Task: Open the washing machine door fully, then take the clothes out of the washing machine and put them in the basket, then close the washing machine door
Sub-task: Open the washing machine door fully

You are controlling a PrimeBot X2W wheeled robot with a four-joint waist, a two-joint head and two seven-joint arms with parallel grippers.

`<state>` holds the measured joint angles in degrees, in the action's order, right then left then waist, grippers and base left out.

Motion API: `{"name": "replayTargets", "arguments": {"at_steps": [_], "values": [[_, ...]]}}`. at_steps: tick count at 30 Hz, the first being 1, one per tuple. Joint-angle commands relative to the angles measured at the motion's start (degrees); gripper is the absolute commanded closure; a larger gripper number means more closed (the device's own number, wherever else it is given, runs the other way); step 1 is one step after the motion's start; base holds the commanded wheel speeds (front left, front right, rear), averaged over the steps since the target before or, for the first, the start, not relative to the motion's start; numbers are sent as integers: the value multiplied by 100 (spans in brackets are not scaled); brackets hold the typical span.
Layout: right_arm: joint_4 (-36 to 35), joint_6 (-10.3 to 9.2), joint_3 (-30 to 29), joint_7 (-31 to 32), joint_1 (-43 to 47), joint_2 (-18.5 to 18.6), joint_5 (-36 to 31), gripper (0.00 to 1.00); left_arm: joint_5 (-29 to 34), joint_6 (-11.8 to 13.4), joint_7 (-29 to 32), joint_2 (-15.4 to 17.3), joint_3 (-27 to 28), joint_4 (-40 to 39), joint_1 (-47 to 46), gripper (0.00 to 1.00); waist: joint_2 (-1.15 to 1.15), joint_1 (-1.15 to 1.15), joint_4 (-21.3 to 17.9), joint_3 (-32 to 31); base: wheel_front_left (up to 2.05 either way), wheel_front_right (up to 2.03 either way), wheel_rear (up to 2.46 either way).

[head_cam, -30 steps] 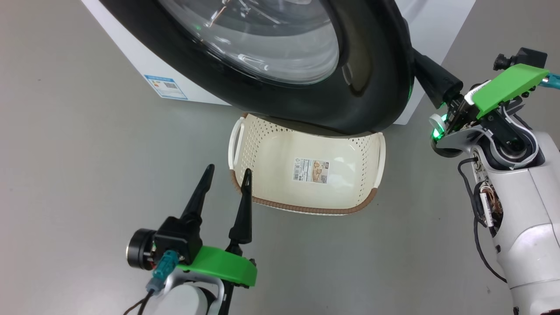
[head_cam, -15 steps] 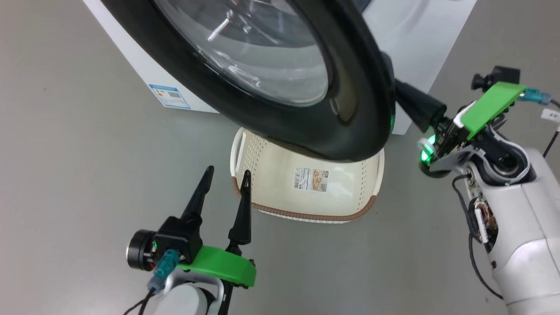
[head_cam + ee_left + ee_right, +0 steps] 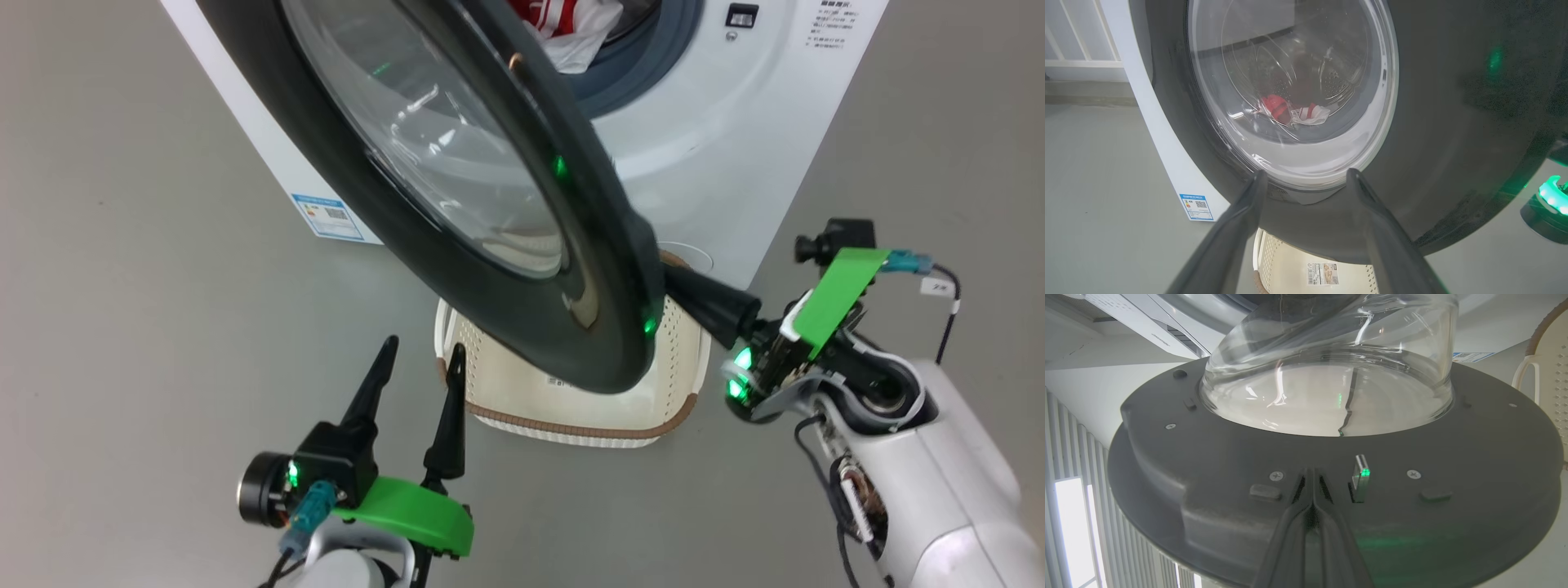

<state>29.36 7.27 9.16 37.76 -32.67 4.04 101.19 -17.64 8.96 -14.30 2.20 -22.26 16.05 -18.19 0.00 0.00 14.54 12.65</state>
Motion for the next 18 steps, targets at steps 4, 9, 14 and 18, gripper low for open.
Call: {"name": "replayTargets", "arguments": {"at_steps": [4,9,14,18], "values": [[-330,22,429,-83,225,-115,216,100,67,-62,-70,67,248,-32,149,0,0,0,48,-176,0,0,0],[-466,22,774,-235,471,-115,410,100,87,-76,-70,67,334,70,278,0,0,0,146,-360,0,0,0],[-536,22,982,-352,612,-115,525,100,100,-88,-70,67,403,112,361,0,0,0,270,-455,0,0,0],[-594,22,1151,-426,715,-115,576,100,114,-102,-70,67,471,132,417,0,0,0,429,-530,0,0,0]]}}
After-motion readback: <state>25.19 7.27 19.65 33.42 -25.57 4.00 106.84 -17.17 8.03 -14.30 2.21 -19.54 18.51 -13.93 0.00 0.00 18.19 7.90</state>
